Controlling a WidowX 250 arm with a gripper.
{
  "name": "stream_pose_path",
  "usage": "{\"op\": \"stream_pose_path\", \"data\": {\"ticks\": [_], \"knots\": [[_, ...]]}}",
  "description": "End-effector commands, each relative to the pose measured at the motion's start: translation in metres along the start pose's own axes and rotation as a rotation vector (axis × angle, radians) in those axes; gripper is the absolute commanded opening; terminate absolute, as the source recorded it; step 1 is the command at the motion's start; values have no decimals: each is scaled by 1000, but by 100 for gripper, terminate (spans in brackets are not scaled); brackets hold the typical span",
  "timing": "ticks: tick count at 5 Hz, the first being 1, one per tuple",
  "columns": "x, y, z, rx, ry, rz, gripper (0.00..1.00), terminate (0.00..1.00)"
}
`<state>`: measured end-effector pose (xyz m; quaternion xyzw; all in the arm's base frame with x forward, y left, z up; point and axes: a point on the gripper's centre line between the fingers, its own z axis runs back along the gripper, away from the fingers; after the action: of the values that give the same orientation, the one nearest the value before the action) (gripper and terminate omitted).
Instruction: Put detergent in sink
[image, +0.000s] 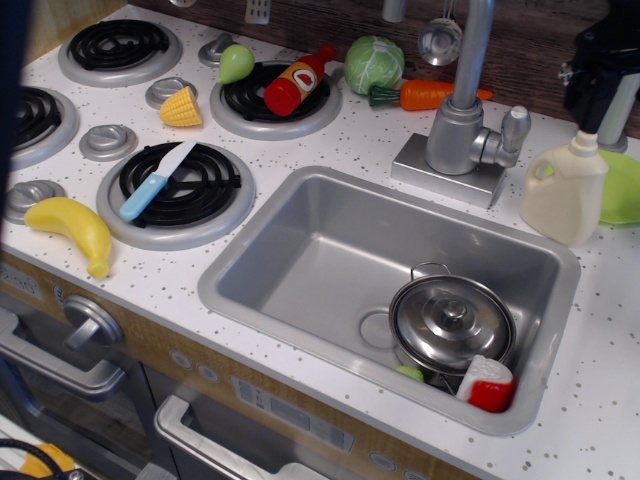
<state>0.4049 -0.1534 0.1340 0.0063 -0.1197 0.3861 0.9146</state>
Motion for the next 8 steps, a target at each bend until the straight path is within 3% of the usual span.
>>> {"op": "stream_pose_path", "data": {"ticks": [1,4,5,6,7,8], "knots": [[19,-18,4,-73,-44,28,100,0],[37,-4,-51,-67,-45,73,100,0],[30,0,-55,-66,-29,88,100,0],[27,4,-62,-106,3,86,100,0],[25,3,-70,-113,-5,96,0,0],[26,5,-70,-118,5,92,0,0]]}}
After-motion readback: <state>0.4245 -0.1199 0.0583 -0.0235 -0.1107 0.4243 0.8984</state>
